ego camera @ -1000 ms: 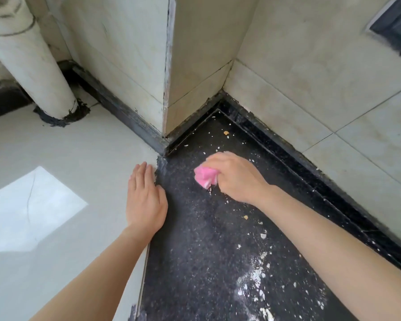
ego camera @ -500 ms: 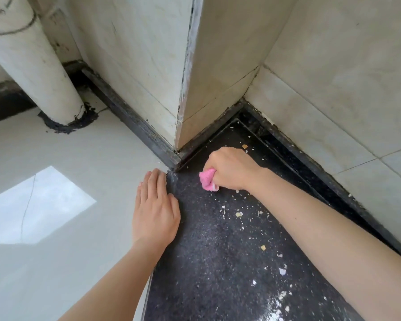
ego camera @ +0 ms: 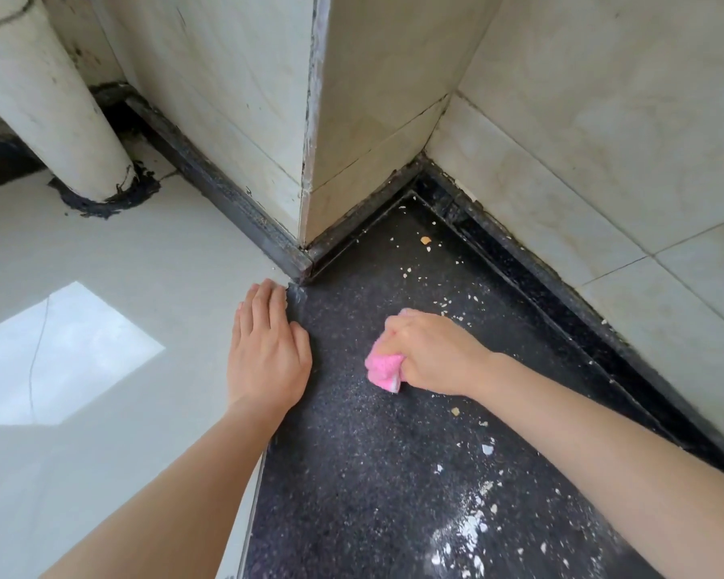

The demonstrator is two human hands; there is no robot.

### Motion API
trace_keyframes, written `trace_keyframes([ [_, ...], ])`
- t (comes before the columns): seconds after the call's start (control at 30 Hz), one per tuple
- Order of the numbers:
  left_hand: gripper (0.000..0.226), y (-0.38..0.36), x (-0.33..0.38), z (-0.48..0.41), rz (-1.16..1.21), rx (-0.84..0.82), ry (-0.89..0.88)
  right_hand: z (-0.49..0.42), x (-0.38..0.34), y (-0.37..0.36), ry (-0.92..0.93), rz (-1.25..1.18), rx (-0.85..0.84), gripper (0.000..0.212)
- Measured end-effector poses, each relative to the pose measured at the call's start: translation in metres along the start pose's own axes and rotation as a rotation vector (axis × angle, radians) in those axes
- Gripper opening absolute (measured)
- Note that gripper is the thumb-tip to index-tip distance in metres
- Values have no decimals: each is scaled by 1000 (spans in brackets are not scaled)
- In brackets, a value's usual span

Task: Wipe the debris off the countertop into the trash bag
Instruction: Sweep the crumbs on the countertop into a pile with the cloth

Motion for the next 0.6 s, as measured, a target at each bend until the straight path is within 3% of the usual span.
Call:
trace_keyframes([
  [0.07, 52, 0, 0, 1, 2, -4, -3, 22, -2, 0, -11, -7, -232, 14],
  [0.13, 52, -1, 0, 1, 4, 3, -1, 31, -1, 18, -48, -88, -308, 9],
  [0.2, 54, -2, 0, 0, 4, 14, 2, 19, 8, 44, -80, -179, -169, 14],
  [0.3, 55, -3, 0, 0, -1, 15, 4, -24, 23, 79, -67, -260, 229, 24],
  [0.37, 56, -3, 0, 1, 2, 6, 7, -53, 33, 90, -103, -297, 389, 34],
  [0.5, 56, -2, 0, -2, 1, 12, 16, -89, 48, 75, -147, -296, 394, 32],
  [0.6, 54, -3, -2, -3, 3, 22, 17, -85, 52, 62, -144, -321, 357, 47],
])
Point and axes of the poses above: each hand's wrist, its own z-axis away from the middle knuckle, its own y-axis out of the back of the hand, x = y × z, the point moved 3 cm from there along -z, towards the middle knuckle, and after that the axes turned 10 degrees about -x, right-handed, at the moved point
